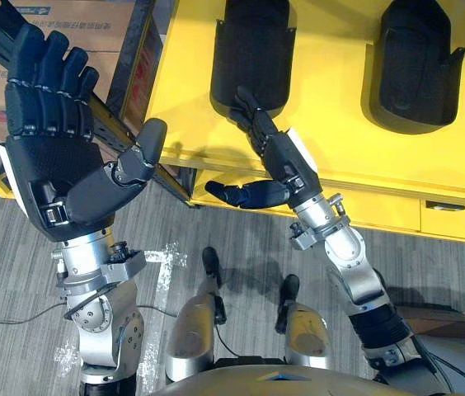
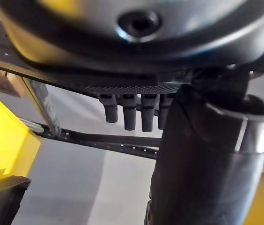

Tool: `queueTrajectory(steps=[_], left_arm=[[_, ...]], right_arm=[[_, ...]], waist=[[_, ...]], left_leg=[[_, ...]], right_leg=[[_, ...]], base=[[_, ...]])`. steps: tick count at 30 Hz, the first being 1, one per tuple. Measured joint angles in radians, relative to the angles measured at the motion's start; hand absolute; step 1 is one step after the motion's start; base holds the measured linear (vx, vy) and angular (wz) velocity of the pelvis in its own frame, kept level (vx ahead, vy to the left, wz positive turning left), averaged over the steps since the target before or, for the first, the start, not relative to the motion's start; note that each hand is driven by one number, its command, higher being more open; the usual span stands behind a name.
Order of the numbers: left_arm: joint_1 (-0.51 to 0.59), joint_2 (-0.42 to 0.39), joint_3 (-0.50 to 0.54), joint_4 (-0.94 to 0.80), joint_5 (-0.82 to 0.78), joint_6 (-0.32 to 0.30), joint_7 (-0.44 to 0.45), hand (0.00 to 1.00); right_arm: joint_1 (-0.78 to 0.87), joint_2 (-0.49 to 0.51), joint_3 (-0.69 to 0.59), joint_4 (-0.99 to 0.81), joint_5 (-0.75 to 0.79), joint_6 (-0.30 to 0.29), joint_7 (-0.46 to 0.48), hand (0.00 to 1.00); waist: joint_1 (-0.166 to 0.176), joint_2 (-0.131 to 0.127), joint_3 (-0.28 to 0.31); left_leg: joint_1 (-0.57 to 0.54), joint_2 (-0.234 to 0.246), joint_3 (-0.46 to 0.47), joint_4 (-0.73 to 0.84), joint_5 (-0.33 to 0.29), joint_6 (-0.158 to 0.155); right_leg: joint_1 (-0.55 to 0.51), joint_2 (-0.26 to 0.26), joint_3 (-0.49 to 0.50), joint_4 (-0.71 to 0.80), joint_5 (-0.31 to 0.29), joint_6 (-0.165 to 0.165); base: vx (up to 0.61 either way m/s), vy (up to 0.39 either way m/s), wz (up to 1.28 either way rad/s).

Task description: Walk over and take three plastic housings, then place them on the shelf

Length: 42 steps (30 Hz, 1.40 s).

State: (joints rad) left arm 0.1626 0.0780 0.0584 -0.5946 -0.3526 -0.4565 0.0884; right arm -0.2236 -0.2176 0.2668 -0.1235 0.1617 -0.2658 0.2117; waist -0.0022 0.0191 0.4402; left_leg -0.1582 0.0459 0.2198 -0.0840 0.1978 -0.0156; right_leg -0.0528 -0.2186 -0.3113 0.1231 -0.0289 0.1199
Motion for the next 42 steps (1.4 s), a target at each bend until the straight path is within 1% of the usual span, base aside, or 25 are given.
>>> queueTrajectory(steps=[4,7,11,15,24,33,36,38,39,40,41,42], left_arm=[[0.000,0.000,0.000,0.000,0.000,0.000,-0.005,1.00],[0.000,0.000,0.000,0.000,0.000,0.000,-0.005,1.00],[-0.001,0.000,0.000,0.000,0.000,0.000,-0.006,1.00],[-0.006,0.000,0.000,0.000,0.000,0.000,-0.007,1.00],[-0.008,0.000,0.000,0.000,-0.009,0.000,-0.019,1.00],[-0.006,0.000,0.000,0.000,-0.031,0.000,-0.040,1.00],[-0.002,0.000,0.000,0.000,-0.032,-0.007,-0.058,1.00],[0.008,0.000,0.000,0.000,-0.038,-0.008,-0.072,1.00],[0.009,0.000,-0.001,0.000,-0.038,-0.009,-0.084,1.00],[0.008,0.000,-0.001,0.000,-0.039,-0.009,-0.103,1.00],[0.008,0.001,-0.002,0.000,-0.039,-0.010,-0.117,1.00],[0.008,0.001,-0.004,0.000,-0.039,-0.010,-0.152,1.00]], right_arm=[[-0.002,0.001,-0.001,0.000,-0.002,0.000,0.000,1.00],[-0.003,0.006,-0.002,0.000,-0.038,-0.002,-0.004,1.00],[-0.008,0.018,-0.003,0.002,-0.040,-0.002,-0.017,1.00],[-0.047,0.020,-0.011,0.029,-0.040,-0.002,-0.035,1.00],[-0.068,0.020,-0.015,0.044,-0.040,-0.002,-0.034,1.00],[-0.046,0.017,-0.019,0.046,-0.034,-0.002,0.018,1.00],[0.033,0.015,-0.018,0.011,0.013,-0.005,0.041,1.00],[0.082,0.014,-0.019,-0.025,0.034,-0.006,0.045,1.00],[0.110,0.013,-0.022,-0.053,0.049,-0.008,0.045,1.00],[0.131,0.014,-0.032,-0.078,0.057,-0.017,0.045,1.00],[0.137,0.014,-0.040,-0.087,0.064,-0.026,0.045,1.00],[0.142,0.015,-0.056,-0.100,0.083,-0.046,0.045,1.00]], waist=[[0.000,0.001,0.000],[-0.001,0.001,0.001],[0.000,0.003,0.001],[0.002,0.003,0.002],[0.002,0.004,0.002],[0.001,0.003,0.001],[0.006,0.003,-0.012],[0.006,0.001,-0.044],[0.004,0.000,-0.072],[0.001,-0.003,-0.101],[0.001,-0.003,-0.113],[-0.001,-0.003,-0.144]], left_leg=[[-0.002,0.000,-0.001,0.000,0.000,0.000],[-0.002,0.001,-0.001,0.000,0.000,0.000],[-0.003,0.001,-0.001,0.000,0.001,-0.001],[-0.007,0.001,-0.001,0.000,0.002,0.000],[-0.006,0.000,-0.002,0.000,0.002,0.000],[0.021,0.001,0.000,-0.001,0.001,-0.001],[0.042,0.003,0.003,-0.002,-0.009,-0.008],[0.043,0.008,0.007,-0.001,-0.009,-0.007],[0.046,0.009,0.008,-0.001,-0.007,-0.005],[0.054,0.009,0.010,-0.001,-0.009,-0.007],[0.062,0.009,0.012,-0.001,-0.011,-0.008],[0.071,0.011,0.013,-0.001,-0.014,-0.009]], right_leg=[[-0.001,0.000,0.000,0.000,0.000,0.000],[-0.001,0.000,0.000,0.000,0.000,0.000],[-0.002,0.000,0.000,0.000,0.000,0.000],[-0.007,0.000,0.000,0.001,0.001,0.001],[-0.005,0.001,-0.001,0.001,0.002,0.002],[0.025,0.002,-0.001,-0.009,0.002,0.002],[0.052,0.007,-0.003,-0.030,0.003,0.004],[0.058,0.010,-0.001,-0.043,0.007,0.009],[0.063,0.011,-0.001,-0.049,0.008,0.010],[0.076,0.012,-0.001,-0.058,0.010,0.012],[0.082,0.012,0.000,-0.059,0.010,0.012],[0.094,0.013,0.000,-0.067,0.010,0.012]], base=[[0.00,0.000,0.00],[0.00,0.000,0.00],[0.00,0.000,0.00],[0.00,0.000,0.00],[0.00,0.000,0.00],[0.00,0.000,0.00],[0.01,-0.008,-0.01],[0.07,-0.027,-0.05],[0.08,-0.033,-0.04],[0.08,-0.030,-0.05],[0.08,-0.021,-0.05],[0.08,-0.026,-0.06]])
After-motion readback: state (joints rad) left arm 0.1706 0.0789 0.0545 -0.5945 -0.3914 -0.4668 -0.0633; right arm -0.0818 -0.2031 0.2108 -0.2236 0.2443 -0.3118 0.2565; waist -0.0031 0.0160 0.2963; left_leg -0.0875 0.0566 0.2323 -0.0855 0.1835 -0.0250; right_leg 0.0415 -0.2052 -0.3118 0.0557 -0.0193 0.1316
